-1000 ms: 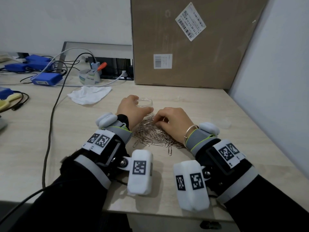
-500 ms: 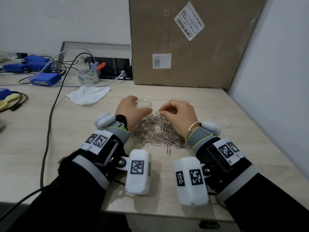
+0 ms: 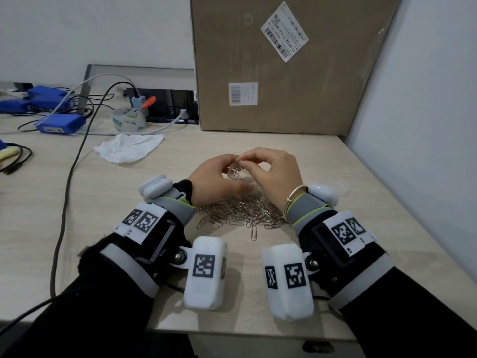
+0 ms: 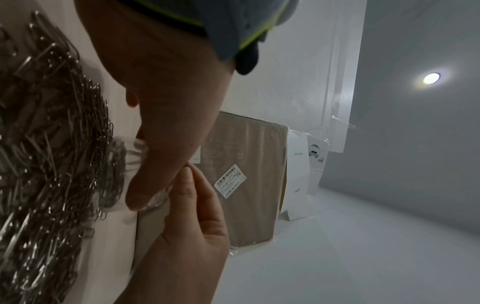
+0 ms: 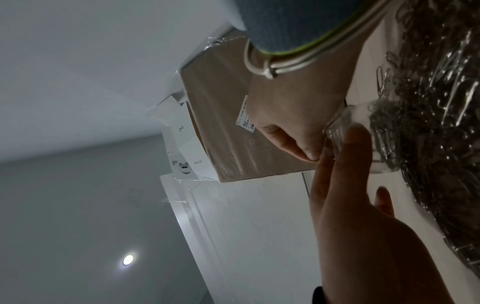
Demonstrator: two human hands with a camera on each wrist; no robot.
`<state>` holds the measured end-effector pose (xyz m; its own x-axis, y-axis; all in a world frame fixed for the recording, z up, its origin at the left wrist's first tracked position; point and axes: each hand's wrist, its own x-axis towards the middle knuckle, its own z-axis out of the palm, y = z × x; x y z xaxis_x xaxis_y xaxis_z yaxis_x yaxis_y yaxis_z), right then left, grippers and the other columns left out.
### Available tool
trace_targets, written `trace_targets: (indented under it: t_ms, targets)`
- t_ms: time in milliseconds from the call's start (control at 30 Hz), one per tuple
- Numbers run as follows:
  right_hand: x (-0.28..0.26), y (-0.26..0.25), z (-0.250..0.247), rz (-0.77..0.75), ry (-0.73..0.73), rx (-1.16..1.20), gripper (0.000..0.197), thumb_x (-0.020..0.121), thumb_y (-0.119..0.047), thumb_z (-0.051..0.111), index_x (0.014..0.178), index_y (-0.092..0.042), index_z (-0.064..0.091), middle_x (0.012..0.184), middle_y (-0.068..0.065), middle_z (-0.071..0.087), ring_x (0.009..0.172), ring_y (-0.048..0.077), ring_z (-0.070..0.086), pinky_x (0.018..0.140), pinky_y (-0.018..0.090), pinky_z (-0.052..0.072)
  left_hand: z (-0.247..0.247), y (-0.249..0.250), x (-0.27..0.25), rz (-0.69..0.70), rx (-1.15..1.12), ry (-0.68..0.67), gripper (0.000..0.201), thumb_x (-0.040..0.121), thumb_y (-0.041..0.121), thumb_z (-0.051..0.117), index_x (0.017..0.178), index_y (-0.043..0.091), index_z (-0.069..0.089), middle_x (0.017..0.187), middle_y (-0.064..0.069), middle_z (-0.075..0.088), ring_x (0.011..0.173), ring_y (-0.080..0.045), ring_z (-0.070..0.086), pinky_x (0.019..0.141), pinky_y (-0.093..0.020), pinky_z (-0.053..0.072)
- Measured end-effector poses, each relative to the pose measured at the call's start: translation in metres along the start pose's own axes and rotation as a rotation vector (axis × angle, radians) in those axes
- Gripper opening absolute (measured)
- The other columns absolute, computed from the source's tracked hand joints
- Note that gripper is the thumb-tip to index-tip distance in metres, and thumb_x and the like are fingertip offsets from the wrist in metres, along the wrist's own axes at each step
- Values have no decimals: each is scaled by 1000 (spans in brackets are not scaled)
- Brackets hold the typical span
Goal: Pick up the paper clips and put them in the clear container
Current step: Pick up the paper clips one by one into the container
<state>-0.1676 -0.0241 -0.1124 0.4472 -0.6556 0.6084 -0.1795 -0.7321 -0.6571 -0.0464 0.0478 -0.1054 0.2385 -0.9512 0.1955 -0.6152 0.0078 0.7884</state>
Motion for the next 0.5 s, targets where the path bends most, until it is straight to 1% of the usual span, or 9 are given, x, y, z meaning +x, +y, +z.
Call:
trace_targets:
  t_ms: [67, 100, 167, 233, 267, 333, 367, 433, 500]
  targets:
    - [0, 2, 2, -14, -1, -56, 11, 81, -24, 64, 85, -24, 74, 83, -6, 74, 83, 9, 66, 89, 32, 48, -1, -3, 1, -5, -9, 26, 48, 74, 22, 78, 119, 20, 59, 114, 3, 65, 108, -13, 59, 88, -23, 46]
    - [-1, 3, 2, -12, 11, -69, 13, 82, -26, 63, 88, -26, 74, 86, -7, 75, 88, 13, 66, 90, 37, 47, -1, -6, 2, -17, -1, 44, 53, 74, 24, 78, 123, 18, 58, 117, 2, 64, 110, -14, 58, 90, -24, 44]
    - [0, 2, 1, -2, 40, -71, 15, 85, -27, 60, 93, -26, 73, 89, -8, 74, 92, 14, 65, 91, 36, 47, -2, -10, 5, -59, 13, 102, 64, 74, 27, 78, 132, 16, 52, 125, -1, 60, 111, -14, 56, 92, -26, 43]
    - [-1, 1, -2, 12, 53, -75, 14, 85, -26, 60, 91, -23, 72, 84, -8, 72, 87, 13, 65, 86, 33, 49, -5, -15, 8, -116, 3, 193, 67, 74, 29, 77, 134, 14, 49, 129, -5, 58, 111, -17, 57, 94, -28, 44]
    - [-1, 1, -3, 40, 22, -74, 12, 85, -26, 61, 90, -20, 71, 82, -8, 71, 84, 12, 65, 83, 31, 50, -8, -17, 9, -147, -6, 238, 68, 75, 29, 77, 134, 12, 48, 130, -7, 58, 112, -19, 58, 95, -30, 45]
    - [-3, 4, -2, 126, -150, -104, 21, 82, -32, 65, 97, -18, 69, 91, -4, 69, 89, 14, 63, 83, 32, 51, -13, -23, 11, -204, -28, 313, 70, 74, 28, 77, 135, 10, 47, 133, -11, 56, 116, -22, 57, 99, -34, 46]
    - [-5, 5, 0, 148, -263, -169, 34, 79, -40, 66, 106, -19, 66, 102, -2, 69, 97, 15, 62, 88, 34, 50, -16, -25, 11, -225, -35, 342, 70, 74, 28, 78, 134, 10, 47, 134, -11, 56, 117, -23, 56, 100, -36, 45]
    - [-8, 8, 4, 137, -478, -376, 58, 75, -56, 63, 123, -25, 55, 125, 0, 60, 116, 20, 52, 100, 41, 42, -18, -29, 11, -255, -43, 374, 70, 73, 29, 78, 133, 10, 48, 133, -11, 56, 119, -23, 56, 102, -38, 44]
    - [-9, 8, 7, 124, -591, -521, 60, 77, -59, 58, 129, -30, 49, 133, -1, 52, 124, 24, 42, 103, 44, 36, -17, -30, 11, -272, -44, 363, 68, 74, 29, 77, 133, 11, 48, 134, -10, 56, 119, -22, 56, 103, -36, 43]
